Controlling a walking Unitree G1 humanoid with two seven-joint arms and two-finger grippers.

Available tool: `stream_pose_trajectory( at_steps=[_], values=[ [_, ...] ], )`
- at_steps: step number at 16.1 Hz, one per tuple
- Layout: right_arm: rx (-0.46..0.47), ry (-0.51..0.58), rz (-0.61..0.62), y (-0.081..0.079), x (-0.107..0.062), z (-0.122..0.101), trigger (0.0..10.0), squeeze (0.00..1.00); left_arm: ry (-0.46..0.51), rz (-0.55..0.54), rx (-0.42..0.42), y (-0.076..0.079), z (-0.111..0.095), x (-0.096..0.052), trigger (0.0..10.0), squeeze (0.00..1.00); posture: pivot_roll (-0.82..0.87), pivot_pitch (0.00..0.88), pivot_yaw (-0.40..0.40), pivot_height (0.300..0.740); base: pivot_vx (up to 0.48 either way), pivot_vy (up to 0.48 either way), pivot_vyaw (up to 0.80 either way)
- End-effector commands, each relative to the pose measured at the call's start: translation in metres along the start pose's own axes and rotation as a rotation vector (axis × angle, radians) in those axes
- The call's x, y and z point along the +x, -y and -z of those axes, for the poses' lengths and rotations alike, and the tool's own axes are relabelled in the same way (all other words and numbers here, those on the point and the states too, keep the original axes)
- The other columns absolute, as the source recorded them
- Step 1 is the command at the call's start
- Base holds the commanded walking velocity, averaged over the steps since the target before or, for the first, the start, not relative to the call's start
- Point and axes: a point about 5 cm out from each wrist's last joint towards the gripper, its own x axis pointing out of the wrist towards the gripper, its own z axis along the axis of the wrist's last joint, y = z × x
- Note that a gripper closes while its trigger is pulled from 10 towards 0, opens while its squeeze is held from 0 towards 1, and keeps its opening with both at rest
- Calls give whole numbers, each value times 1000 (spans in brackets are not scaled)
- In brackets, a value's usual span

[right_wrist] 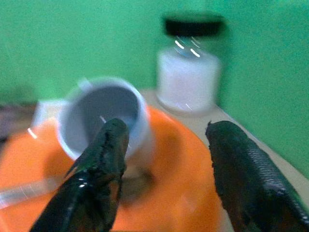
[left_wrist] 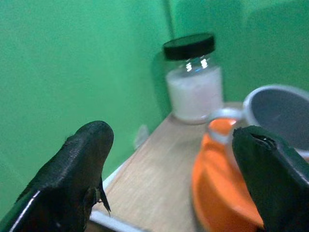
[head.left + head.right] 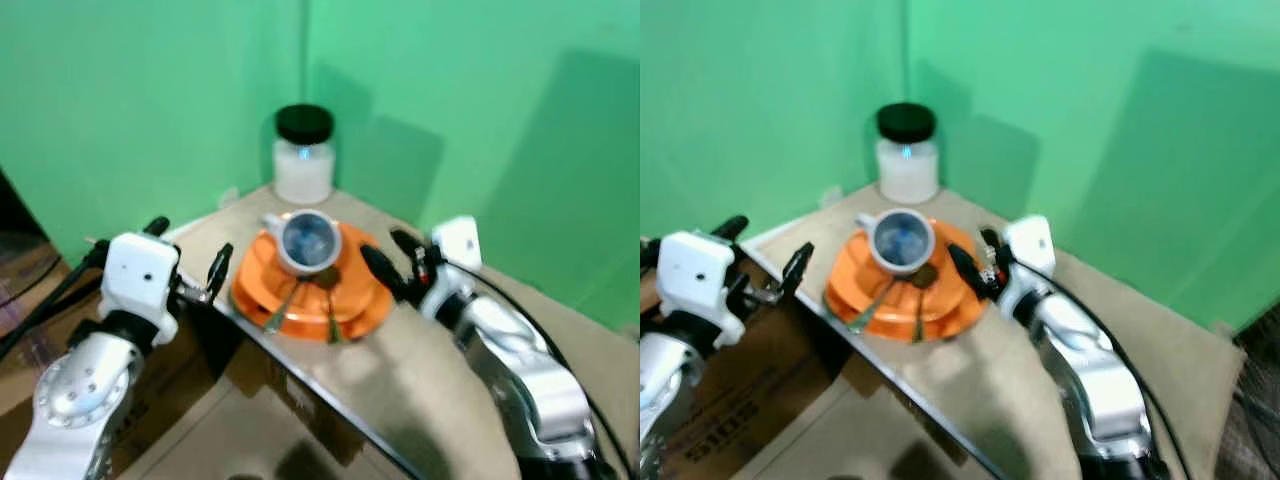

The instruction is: Setting the table

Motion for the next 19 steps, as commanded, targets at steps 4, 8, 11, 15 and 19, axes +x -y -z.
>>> stream_pose_trajectory(
  at_steps=[4, 8, 11, 15, 19],
  values=[
    [11, 5, -64, 2, 9, -10, 10000, 1000, -31, 133, 9, -4, 4, -7, 10000, 0, 186, 0, -44, 740, 0, 0, 0],
    [-56, -95, -174, -8, 41, -6, 10000, 1000, -99, 391, 15, 1, 9, -22, 10000, 0, 186, 0, -43, 740, 0, 0, 0],
    [-101, -188, -179, -11, 59, 0, 10000, 114, -110, 443, 16, 2, 8, -23, 10000, 0, 188, 0, -41, 740, 0, 0, 0],
    [-112, -261, -134, -6, 72, 4, 8745, 0, -103, 441, 23, 3, 8, -22, 10000, 0, 182, 0, -46, 740, 0, 0, 0],
    [-60, -252, -153, -10, 76, 4, 0, 0, -90, 452, 25, 8, 7, -20, 10000, 0, 188, 0, -51, 740, 0, 0, 0]
  ],
)
